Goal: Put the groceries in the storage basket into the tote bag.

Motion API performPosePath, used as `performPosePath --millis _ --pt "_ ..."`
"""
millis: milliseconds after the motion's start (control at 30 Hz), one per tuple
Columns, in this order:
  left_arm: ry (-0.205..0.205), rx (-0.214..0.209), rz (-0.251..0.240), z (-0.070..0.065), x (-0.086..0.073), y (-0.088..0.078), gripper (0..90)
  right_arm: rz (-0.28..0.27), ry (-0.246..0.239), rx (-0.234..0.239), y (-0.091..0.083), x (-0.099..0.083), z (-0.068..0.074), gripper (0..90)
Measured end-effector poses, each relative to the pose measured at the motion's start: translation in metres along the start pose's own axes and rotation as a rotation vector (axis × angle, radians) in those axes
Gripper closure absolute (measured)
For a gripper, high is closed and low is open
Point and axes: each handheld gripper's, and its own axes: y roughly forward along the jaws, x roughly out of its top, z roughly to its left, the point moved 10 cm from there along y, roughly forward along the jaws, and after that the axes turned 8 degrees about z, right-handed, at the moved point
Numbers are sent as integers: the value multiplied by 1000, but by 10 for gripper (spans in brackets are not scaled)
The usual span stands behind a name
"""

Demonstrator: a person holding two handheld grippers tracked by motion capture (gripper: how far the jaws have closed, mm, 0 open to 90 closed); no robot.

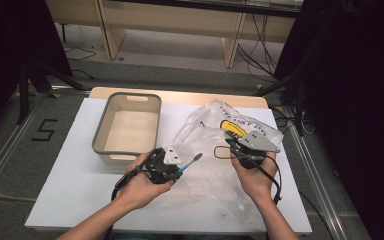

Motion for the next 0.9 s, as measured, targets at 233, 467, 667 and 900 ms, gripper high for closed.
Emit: performPosePath --millis 233,467,667,900 --pt "16 7 6 -9 8 15 780 -1 -1 1 -1 0 0 900" --pt "18 32 8 -11 16 28 780 -1 -3 4 0 0 1 900" --pt "7 41 13 -10 20 41 780 -3 -4 5 0 0 1 900" --pt "-3 62 3 -9 27 53 779 -2 -4 6 0 0 2 900"
